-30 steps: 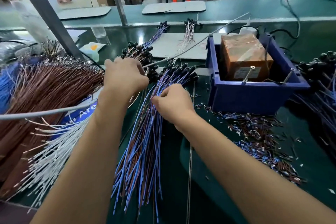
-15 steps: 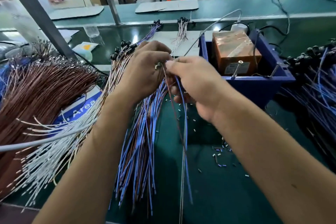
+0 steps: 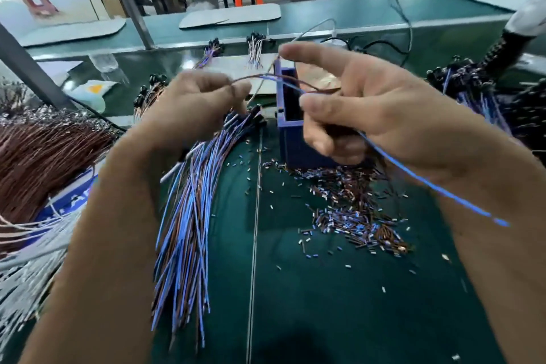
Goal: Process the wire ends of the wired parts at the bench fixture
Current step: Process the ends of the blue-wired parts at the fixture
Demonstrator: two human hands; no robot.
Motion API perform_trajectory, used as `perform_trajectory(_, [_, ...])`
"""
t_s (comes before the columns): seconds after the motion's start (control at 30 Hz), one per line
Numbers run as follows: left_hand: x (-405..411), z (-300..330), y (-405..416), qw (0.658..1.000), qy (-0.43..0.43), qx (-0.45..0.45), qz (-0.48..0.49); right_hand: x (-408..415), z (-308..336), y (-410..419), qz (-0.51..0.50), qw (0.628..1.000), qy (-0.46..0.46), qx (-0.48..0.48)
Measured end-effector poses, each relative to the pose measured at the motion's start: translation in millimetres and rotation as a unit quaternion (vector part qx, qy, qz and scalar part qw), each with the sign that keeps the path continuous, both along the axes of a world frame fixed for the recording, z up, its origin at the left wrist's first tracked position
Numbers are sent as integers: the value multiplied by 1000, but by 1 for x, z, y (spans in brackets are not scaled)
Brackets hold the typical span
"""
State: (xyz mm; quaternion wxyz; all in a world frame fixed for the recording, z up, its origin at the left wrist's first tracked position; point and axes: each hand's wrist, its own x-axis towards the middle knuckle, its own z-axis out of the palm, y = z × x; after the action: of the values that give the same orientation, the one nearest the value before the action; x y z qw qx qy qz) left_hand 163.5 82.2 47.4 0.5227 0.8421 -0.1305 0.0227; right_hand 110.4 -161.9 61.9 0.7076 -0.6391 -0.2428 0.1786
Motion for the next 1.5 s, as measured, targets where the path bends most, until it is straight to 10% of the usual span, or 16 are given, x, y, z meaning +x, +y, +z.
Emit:
perform_trajectory(0.13, [-22, -22, -9, 937, 169, -212, -220, -8, -13, -41, 104, 970, 60, 213])
perform_trajectory(0.33, [-28, -38, -47, 896, 215, -326, -210, -10, -42, -57, 142, 839, 195, 487])
perform_trajectory(0.53, [-31, -49, -75, 972, 129, -167, -106, -10, -49, -68, 77, 803, 187, 561])
perform_trajectory(0.7, [-46, -57, -68, 998, 16, -54, 19, -7, -49, -62, 124, 885, 138, 426])
perform_trajectory(0.93, [-49, -65, -46, 907, 77, 334, 245, -5, -71, -26, 185, 918, 166, 309])
perform_trajectory(1.1, [-52, -59, -57, 918, 221, -178, 278, -7, -86, -14, 215, 837, 213, 455])
perform_trajectory(1.27, [-51, -47, -49, 694, 188, -640, 272, -10, -103, -19, 195, 861, 153, 445])
perform_trajectory(1.37, [-43, -42, -48, 592, 148, -751, 251, -11, -111, -24, 192, 904, 88, 372])
perform_trajectory(1.5, [-42, -38, -48, 629, 136, -751, 149, -8, -113, -38, 155, 942, 68, 290])
